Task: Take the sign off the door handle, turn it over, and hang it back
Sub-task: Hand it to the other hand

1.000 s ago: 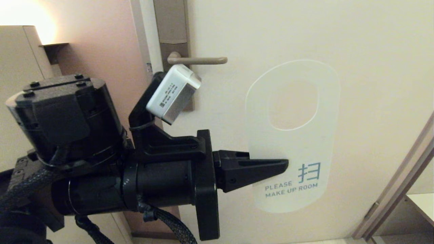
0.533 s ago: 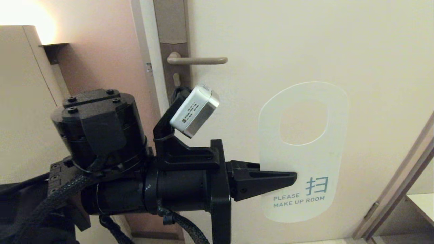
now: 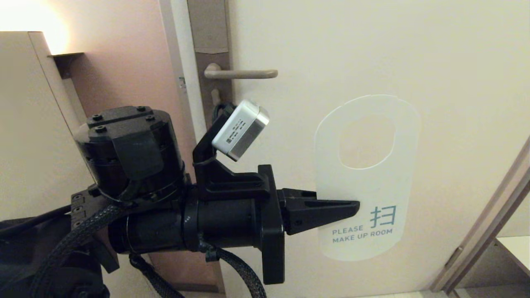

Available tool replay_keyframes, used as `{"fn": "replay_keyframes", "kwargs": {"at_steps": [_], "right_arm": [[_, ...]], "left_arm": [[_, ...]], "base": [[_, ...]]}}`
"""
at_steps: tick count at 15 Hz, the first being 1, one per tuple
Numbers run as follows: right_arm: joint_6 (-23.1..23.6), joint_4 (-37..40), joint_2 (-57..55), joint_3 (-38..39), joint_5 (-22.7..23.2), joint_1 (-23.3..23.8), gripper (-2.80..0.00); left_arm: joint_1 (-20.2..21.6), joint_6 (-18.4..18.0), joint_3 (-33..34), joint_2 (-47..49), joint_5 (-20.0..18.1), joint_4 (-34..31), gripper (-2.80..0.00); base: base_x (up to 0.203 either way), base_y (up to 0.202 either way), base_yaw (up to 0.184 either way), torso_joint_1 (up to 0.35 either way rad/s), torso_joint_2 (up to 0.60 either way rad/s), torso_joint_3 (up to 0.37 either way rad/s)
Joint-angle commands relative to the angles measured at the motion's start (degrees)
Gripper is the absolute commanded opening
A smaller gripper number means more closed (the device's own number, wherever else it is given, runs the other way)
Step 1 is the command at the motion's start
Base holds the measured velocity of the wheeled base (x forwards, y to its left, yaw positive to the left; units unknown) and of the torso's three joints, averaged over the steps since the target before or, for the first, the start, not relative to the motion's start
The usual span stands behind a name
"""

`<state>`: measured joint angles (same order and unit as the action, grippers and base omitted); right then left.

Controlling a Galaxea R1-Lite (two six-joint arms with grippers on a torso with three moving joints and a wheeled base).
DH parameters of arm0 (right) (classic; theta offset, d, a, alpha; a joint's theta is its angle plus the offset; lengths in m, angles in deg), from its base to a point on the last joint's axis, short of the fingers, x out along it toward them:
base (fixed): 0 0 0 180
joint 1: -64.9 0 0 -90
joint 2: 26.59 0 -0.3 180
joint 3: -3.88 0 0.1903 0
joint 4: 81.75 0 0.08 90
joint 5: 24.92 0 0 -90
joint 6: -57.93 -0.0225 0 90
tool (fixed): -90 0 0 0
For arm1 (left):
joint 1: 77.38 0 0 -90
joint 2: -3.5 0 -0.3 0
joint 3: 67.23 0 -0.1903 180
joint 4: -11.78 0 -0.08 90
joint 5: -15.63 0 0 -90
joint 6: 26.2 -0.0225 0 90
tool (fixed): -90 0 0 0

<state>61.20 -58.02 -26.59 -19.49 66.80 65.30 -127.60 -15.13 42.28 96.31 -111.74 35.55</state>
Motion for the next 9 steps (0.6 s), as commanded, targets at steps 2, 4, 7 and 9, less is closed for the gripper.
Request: {"fn": "replay_keyframes", "kwargs": {"at_steps": [2, 4, 7, 9], "right_arm": [[0.0, 0.4, 0.0, -0.1, 0.0, -0.1, -2.80], [0.1, 0.7, 0.0, -0.6, 0.0, 0.0, -2.80], [0.1, 2.1, -1.8, -3.6, 0.6, 0.0, -2.80], [-0.1, 3.2, -5.3, -6.6, 1.9, 0.0, -2.80]], "left_arm": [[1.6, 1.5, -0.7, 0.1, -2.7, 0.3, -2.80], [2.1, 1.6, -1.0, 0.1, -2.9, 0.5, -2.80], [2.1, 1.6, -1.0, 0.2, -3.0, 0.5, -2.80], [2.1, 1.6, -1.0, 0.4, -3.0, 0.5, -2.80]], "base": [[0.000, 0.000, 0.000, 0.000, 0.00, 0.000], [0.000, 0.000, 0.000, 0.000, 0.00, 0.000], [0.000, 0.000, 0.000, 0.000, 0.00, 0.000], [0.000, 0.000, 0.000, 0.000, 0.00, 0.000]]}}
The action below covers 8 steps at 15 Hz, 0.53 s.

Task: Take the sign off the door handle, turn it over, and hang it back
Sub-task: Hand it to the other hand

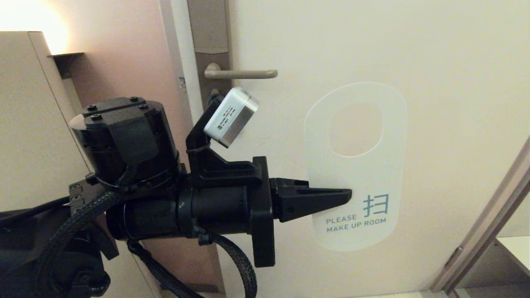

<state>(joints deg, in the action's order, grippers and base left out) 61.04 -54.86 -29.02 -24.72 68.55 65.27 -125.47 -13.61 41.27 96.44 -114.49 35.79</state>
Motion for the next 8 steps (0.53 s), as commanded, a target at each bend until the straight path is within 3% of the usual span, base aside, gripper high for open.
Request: {"fn": "replay_keyframes", "kwargs": {"at_steps": [1, 8], "right_arm": [[0.0, 0.2, -5.2, -2.5, 0.4, -0.2, -2.80], [-1.2, -1.6, -28.9, -13.3, 3.0, -5.8, -2.80]], "left_arm": [[0.0, 0.1, 0.0, 0.3, -0.4, 0.3, -2.80], [5.5, 0.5, -2.6, 2.0, -8.7, 0.3, -2.80]], "base": [[0.000, 0.000, 0.000, 0.000, 0.00, 0.000], [0.000, 0.000, 0.000, 0.000, 0.00, 0.000]]}}
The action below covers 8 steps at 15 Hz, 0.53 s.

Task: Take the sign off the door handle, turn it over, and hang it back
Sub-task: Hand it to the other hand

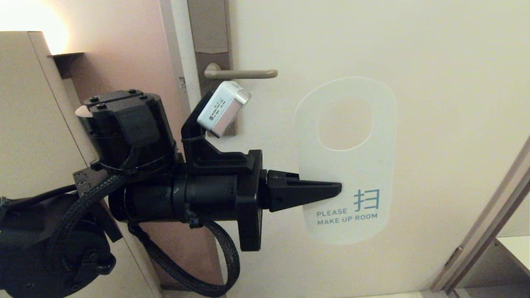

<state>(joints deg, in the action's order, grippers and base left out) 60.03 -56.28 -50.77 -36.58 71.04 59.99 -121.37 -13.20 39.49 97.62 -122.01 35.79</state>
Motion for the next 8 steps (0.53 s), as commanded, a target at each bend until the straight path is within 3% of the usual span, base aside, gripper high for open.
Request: {"fn": "replay_keyframes", "kwargs": {"at_steps": [1, 3, 8], "right_arm": [[-1.2, -2.1, -10.6, -2.5, 2.3, -0.6, -2.80], [-2.4, -6.6, -17.3, -4.5, 5.6, -0.7, -2.80], [-3.0, -12.1, -29.9, -13.6, 18.1, -0.8, -2.80]], "left_arm": [[2.3, 0.1, -1.4, 1.5, -2.7, 0.3, -2.80], [3.5, 0.1, -2.7, 2.8, -4.6, 0.3, -2.80], [3.6, 0.1, -5.9, 5.5, -4.8, 0.4, -2.80]], "base": [[0.000, 0.000, 0.000, 0.000, 0.00, 0.000], [0.000, 0.000, 0.000, 0.000, 0.00, 0.000], [0.000, 0.000, 0.000, 0.000, 0.00, 0.000]]}}
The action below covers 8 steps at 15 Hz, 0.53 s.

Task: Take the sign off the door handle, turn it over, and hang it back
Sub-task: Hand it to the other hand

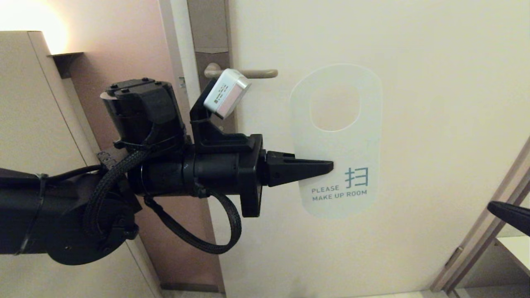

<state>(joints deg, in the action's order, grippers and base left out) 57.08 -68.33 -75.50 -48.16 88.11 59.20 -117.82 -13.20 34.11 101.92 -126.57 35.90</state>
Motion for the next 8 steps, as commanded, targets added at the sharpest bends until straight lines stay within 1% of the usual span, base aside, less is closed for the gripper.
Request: {"fn": "replay_keyframes", "kwargs": {"at_steps": [1, 2, 6, 7, 8], "right_arm": [[0.0, -0.2, -6.7, -3.5, 2.2, 0.0, -2.80], [0.1, -0.3, -7.7, -4.6, 4.2, -0.1, -2.80], [0.2, -0.2, -8.2, -6.2, 15.2, -0.1, -2.80], [0.2, -0.2, -8.4, -6.5, 16.6, -0.1, -2.80], [0.2, -0.1, -8.4, -6.4, 17.3, -0.2, -2.80]], "left_arm": [[0.1, 0.1, -0.5, 1.3, -0.3, 0.2, -2.80], [0.1, 0.1, -0.5, 1.5, -0.3, 0.2, -2.80], [0.2, 0.6, -1.9, 3.5, -0.5, 1.7, -2.80], [0.2, 1.8, -2.7, 3.7, -0.5, 2.0, -2.80], [0.2, 2.2, -3.3, 4.3, -0.5, 2.3, -2.80]], "base": [[0.000, 0.000, 0.000, 0.000, 0.00, 0.000], [0.000, 0.000, 0.000, 0.000, 0.00, 0.000], [0.000, 0.000, 0.000, 0.000, 0.00, 0.000], [0.000, 0.000, 0.000, 0.000, 0.00, 0.000], [0.000, 0.000, 0.000, 0.000, 0.00, 0.000]]}}
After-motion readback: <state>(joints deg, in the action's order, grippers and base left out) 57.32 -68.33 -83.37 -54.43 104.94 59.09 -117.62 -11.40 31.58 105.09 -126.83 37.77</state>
